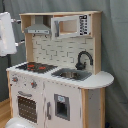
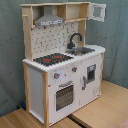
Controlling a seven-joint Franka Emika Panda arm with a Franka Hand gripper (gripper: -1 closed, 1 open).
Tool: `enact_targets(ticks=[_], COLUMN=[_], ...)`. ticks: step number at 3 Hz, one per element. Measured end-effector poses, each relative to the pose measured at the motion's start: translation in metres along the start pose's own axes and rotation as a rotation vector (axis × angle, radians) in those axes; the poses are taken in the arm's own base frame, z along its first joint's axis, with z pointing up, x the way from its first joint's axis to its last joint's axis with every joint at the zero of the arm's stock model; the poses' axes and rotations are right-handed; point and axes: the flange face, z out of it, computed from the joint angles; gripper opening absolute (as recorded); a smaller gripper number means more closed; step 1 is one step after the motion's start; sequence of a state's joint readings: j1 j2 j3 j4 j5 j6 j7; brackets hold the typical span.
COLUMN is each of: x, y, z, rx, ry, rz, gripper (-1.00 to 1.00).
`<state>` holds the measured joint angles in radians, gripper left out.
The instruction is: Play with the kitchen
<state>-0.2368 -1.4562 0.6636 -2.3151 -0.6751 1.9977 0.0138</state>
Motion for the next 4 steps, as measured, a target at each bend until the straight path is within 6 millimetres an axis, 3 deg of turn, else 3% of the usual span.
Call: enact_targets(ticks=[2,4], x=[-0.004,-0.022], y=[-0.003,0.017], z=[0.04,0.08], rx=[0.035,0.098], ry=[0.048,0.118], rz=[0.069,0.151], gripper=[1.0,1.0])
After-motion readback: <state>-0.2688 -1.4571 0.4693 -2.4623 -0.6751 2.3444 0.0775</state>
